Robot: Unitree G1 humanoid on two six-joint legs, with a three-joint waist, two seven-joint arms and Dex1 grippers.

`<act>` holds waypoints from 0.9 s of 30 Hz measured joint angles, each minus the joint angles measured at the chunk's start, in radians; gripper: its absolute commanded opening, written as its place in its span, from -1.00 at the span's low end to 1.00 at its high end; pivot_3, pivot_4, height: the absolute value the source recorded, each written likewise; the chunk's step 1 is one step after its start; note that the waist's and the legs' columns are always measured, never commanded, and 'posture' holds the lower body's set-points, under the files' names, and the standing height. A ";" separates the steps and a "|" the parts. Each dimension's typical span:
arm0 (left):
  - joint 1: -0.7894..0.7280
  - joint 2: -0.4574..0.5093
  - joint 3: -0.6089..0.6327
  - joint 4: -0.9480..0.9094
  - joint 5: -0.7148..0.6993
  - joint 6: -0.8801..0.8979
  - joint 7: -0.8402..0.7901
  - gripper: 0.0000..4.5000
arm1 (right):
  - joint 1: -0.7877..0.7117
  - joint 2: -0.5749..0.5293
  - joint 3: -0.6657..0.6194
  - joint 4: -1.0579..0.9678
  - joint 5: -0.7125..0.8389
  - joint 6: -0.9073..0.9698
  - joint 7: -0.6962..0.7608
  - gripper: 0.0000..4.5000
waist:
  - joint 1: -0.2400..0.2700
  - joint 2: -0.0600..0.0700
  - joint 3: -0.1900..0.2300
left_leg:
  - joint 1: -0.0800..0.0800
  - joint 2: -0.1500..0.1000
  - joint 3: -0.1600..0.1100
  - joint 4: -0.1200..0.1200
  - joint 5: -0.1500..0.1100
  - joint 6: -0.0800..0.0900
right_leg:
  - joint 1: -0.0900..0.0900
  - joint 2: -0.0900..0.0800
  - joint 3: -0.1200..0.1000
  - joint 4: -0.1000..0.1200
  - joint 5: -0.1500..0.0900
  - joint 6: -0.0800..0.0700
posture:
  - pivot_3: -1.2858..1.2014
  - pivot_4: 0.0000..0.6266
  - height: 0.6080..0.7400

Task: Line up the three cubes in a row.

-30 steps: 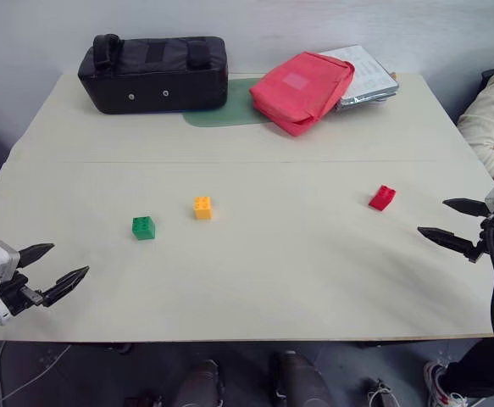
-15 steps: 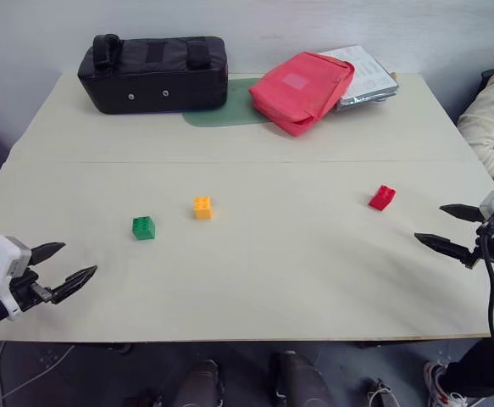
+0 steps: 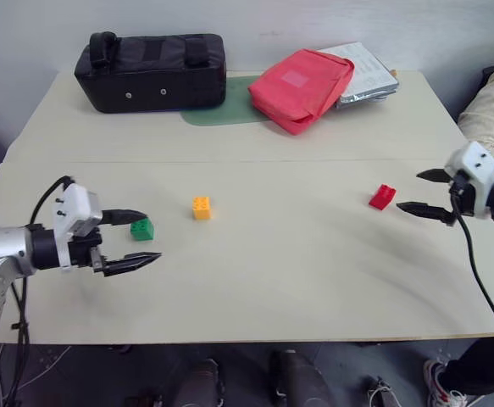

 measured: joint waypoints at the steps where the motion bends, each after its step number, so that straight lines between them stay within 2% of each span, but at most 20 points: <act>1: -0.050 -0.005 -0.031 -0.013 -0.021 0.028 -0.004 0.99 | -0.045 0.017 0.018 0.066 -0.029 -0.003 -0.015 1.00 | 0.000 0.000 0.000 | -0.001 0.000 0.000 0.001 0.000 0.000 | 0.000 0.000 0.000 0.000 0.000 0.000 | 0.03 -0.52 1.00; 5: -0.195 -0.046 -0.097 -0.061 -0.086 0.098 0.002 0.99 | -0.148 0.074 0.064 0.202 -0.089 -0.022 -0.035 1.00 | 0.003 0.000 0.000 | -0.001 0.000 0.001 0.004 0.000 0.000 | 0.000 0.001 0.000 0.001 0.000 0.001 | 0.03 -0.52 1.00; 8: -0.222 -0.055 -0.121 -0.061 -0.094 0.111 0.002 0.99 | -0.177 0.095 0.071 0.265 -0.115 -0.022 -0.037 1.00 | 0.002 0.000 0.000 | -0.001 0.000 0.001 0.005 0.000 0.000 | 0.000 0.002 0.001 0.006 0.000 0.001 | 0.03 -0.52 1.00; 9: -0.223 -0.058 -0.125 -0.060 -0.094 0.111 0.000 1.00 | -0.180 0.098 0.071 0.277 -0.121 -0.022 -0.028 0.92 | 0.002 0.000 0.000 | -0.001 0.000 0.001 0.006 0.000 0.000 | 0.000 0.002 0.001 0.006 0.000 0.001 | 0.03 -0.52 1.00; 11: -0.228 -0.059 -0.133 -0.059 -0.093 0.111 -0.006 1.00 | -0.187 0.101 0.072 0.299 -0.126 -0.018 -0.008 0.73 | 0.002 0.000 0.000 | -0.001 0.000 0.001 0.008 0.000 0.000 | 0.000 0.002 0.001 0.008 0.000 0.001 | 0.03 -0.52 1.00; 13: -0.236 -0.059 -0.134 -0.059 -0.093 0.110 -0.014 1.00 | -0.192 0.101 0.071 0.302 -0.127 -0.015 0.000 0.45 | 0.002 0.000 0.000 | -0.001 0.000 0.001 0.011 0.000 0.000 | 0.000 0.002 0.001 0.009 0.000 0.001 | 0.03 -0.52 1.00; 22: -0.252 -0.059 -0.136 -0.059 -0.085 0.097 -0.027 1.00 | -0.195 0.101 0.055 0.302 -0.125 -0.010 -0.018 -0.95 | 0.002 0.000 0.000 | -0.001 0.001 0.001 0.012 0.000 0.000 | 0.000 0.002 0.002 0.009 0.000 0.001 | 0.03 -0.52 1.00; 27: -0.272 -0.061 -0.152 -0.046 -0.064 0.077 -0.036 1.00 | -0.179 0.101 0.053 0.300 -0.128 -0.035 -0.044 -0.98 | 0.003 0.000 0.000 | -0.001 0.001 0.001 0.012 0.000 0.000 | 0.000 0.002 0.002 0.009 0.000 0.001 | 0.03 -0.52 1.00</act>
